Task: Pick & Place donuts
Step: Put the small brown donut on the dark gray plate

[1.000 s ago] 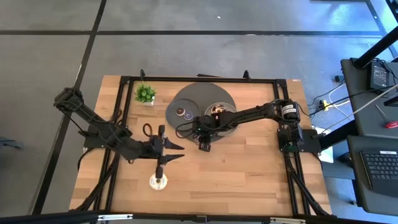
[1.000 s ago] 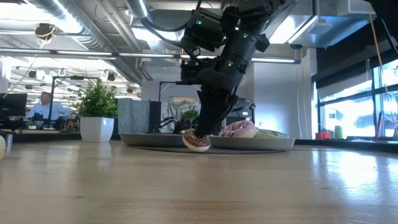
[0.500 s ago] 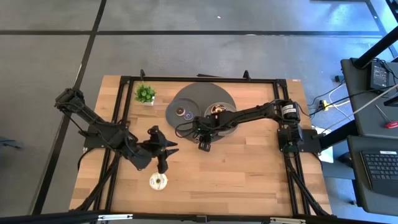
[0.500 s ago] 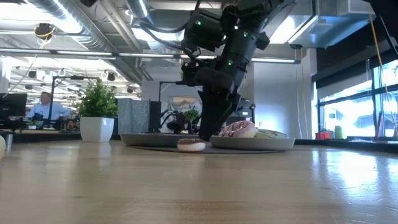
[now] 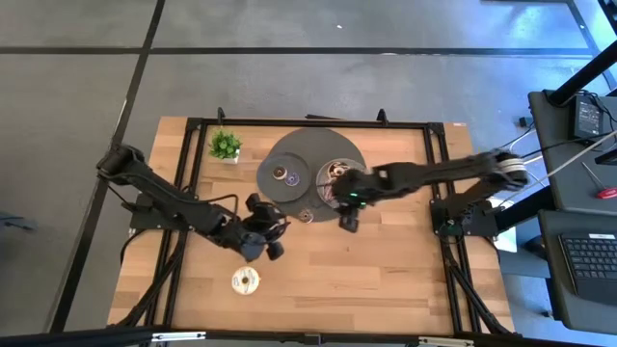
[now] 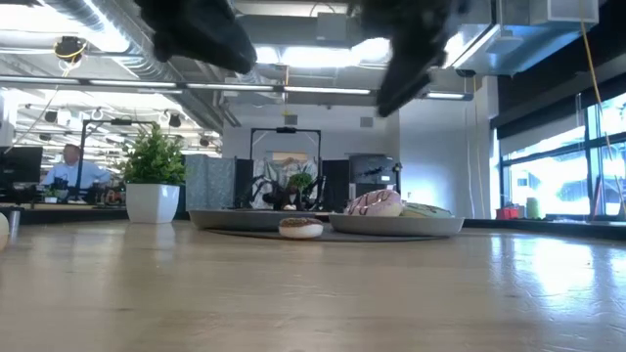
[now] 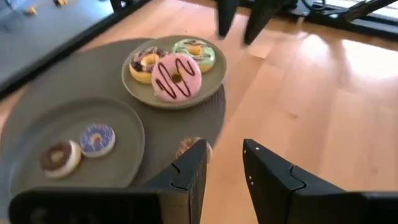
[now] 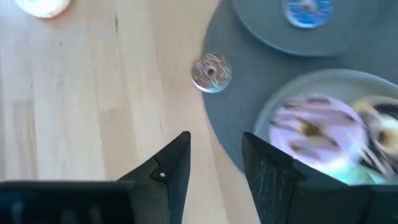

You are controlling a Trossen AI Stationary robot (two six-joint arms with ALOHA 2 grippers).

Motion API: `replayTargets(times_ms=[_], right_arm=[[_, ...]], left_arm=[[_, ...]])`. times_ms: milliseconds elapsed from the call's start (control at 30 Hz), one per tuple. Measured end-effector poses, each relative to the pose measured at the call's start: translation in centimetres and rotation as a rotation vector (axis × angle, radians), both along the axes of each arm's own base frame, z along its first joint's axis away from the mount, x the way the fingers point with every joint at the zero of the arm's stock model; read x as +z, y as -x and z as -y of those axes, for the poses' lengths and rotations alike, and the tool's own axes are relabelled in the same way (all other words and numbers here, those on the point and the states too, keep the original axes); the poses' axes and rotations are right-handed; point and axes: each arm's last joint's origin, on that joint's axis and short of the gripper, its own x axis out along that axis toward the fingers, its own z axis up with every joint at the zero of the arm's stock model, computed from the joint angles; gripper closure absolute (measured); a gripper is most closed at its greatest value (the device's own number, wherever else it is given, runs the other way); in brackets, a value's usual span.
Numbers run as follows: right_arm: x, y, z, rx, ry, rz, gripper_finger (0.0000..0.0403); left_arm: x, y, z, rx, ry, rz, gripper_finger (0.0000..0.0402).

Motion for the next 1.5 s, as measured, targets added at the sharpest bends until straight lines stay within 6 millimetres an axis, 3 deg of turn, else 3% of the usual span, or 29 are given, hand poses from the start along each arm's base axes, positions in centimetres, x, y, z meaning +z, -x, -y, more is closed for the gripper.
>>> replayTargets(times_ms=[167, 300, 533, 833, 1200, 1500], right_arm=[[0.9, 5.5, -1.1, -0.129, 0.049, 0.066, 0.0257], [0.4, 9.2, -1.6, -0.241, 0.024, 0.118, 0.0257], [-1.4, 12.9, -2.0, -0.337, -0.069, 0.164, 0.0257], [-1.9, 13.4, -2.1, -0.343, -0.087, 0.178, 0.0257], [-1.9, 13.3, -2.1, -0.325, -0.067, 0.183, 0.0257], [-1.9, 13.3, -2.1, -0.326, -0.064, 0.183, 0.0257]], left_arm=[[-1.1, -2.2, -1.3, -0.120, -0.091, -0.078, 0.0292], [-2.1, -4.1, -3.7, -0.183, -0.027, -0.116, 0.0290], [-4.5, -5.8, -8.9, -0.171, 0.176, -0.201, 0.0288], [-6.9, -7.0, -11.2, -0.070, 0.270, -0.213, 0.0288], [-10.9, -7.9, -10.0, -0.060, 0.300, -0.296, 0.0317], [-10.9, -8.0, -10.0, -0.045, 0.300, -0.291, 0.0358]])
